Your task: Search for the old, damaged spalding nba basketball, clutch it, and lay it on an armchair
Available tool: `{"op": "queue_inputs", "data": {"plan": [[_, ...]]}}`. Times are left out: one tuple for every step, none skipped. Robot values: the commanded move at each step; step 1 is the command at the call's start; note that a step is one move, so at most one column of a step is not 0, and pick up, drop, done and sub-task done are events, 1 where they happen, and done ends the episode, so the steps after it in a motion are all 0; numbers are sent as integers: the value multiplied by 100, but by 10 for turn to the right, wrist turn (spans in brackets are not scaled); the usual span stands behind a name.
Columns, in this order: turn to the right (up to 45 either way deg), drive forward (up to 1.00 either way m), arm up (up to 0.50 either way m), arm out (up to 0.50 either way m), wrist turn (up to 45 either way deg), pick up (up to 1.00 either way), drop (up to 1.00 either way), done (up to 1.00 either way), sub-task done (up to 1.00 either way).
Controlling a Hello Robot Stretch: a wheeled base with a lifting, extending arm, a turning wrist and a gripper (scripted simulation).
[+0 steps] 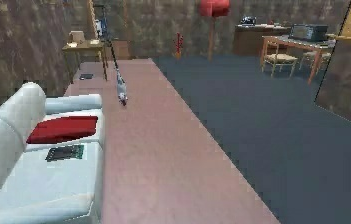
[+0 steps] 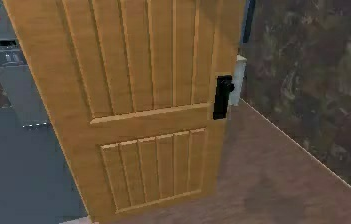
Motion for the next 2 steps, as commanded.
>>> {"op": "queue_inputs", "data": {"plan": [[0, 65, 0, 0, 0, 0, 0, 0, 0], [-90, 0, 0, 0, 0, 0, 0, 0, 0]]}}
